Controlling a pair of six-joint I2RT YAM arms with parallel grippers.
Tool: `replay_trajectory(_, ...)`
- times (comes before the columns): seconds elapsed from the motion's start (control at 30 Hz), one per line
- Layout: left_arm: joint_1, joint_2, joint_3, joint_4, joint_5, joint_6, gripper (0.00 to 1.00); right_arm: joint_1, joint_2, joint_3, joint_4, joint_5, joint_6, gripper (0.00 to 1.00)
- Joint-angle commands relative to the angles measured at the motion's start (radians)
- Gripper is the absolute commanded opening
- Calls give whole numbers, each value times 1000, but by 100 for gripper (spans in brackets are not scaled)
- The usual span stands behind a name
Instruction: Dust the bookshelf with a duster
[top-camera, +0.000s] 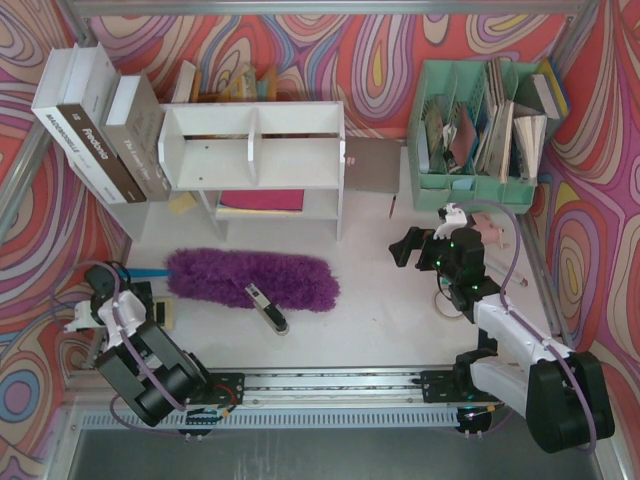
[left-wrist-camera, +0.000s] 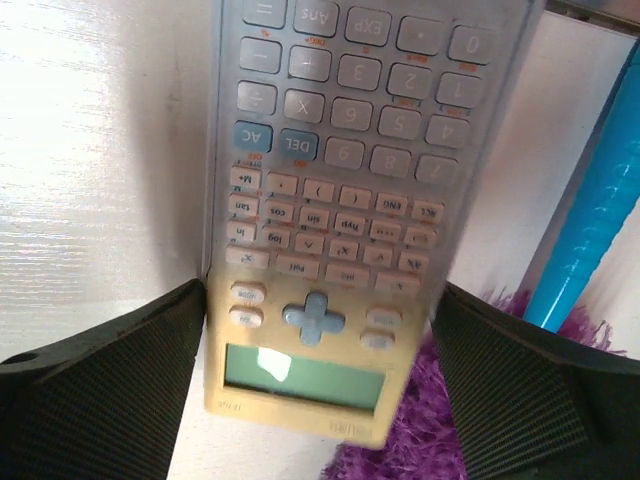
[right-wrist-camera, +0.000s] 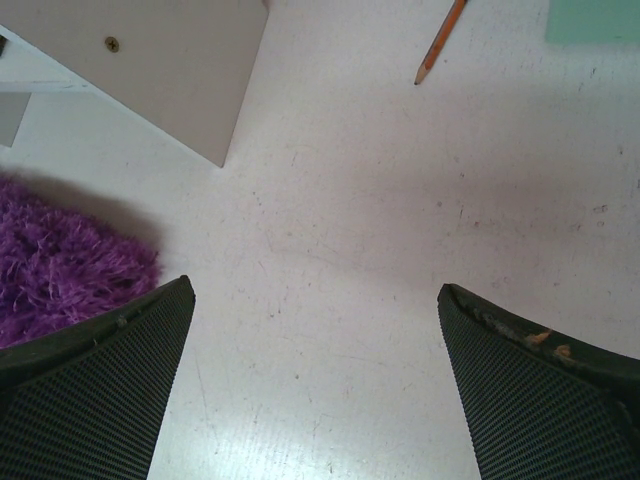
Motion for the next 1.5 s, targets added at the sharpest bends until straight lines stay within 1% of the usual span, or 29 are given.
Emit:
replay_trajectory(0.0,8,40,-37,2,53,4,85,4,-16,-9,33,-10,12,99)
replay_trajectory(0.27,8,18,-35,2,75,31,90,4,-21,-11,33,-9,13,99)
replay_trajectory(0.33,-4,8,-26,-30,80,56,92,5,-20,-9,33,-9,12,99)
replay_trajectory(0.37,-24,-2,14,-56,70,64,92,5,-20,-9,32,-9,13,99)
replay_trajectory(0.4,-60,-23,30,-82,49,71,94,4,-20,-8,32,-10,12,99)
replay_trajectory(0.5,-202,-92,60,-162,-81,84,98,5,-21,-6,28,-7,11,99)
replay_trajectory(0.57,-294,-145,74,-202,-113,93,98,5,-23,-4,26,-5,10,99)
replay_trajectory(0.8,-454,-286,146,-426,-94,122,98,4,-17,-4,26,0,9,99)
replay_trajectory(0.87,-524,-309,148,-465,-87,111,95,5,-11,-1,27,3,9,99)
replay_trajectory(1.0,-779,-263,190,-540,-98,44,93,5,3,5,27,0,8,99)
replay_trajectory(1.1,-924,-210,229,-580,-109,23,89,4,6,4,21,11,9,99)
replay_trajectory(1.27,-1059,-161,255,-619,-117,6,85,4,-6,-2,22,23,8,99)
replay_trajectory(1.4,-1134,-145,252,-572,-75,-20,80,5,-7,-3,21,22,9,99)
replay_trajectory(1.47,-1199,-121,271,-560,-96,-49,79,4,-4,-3,23,22,10,99)
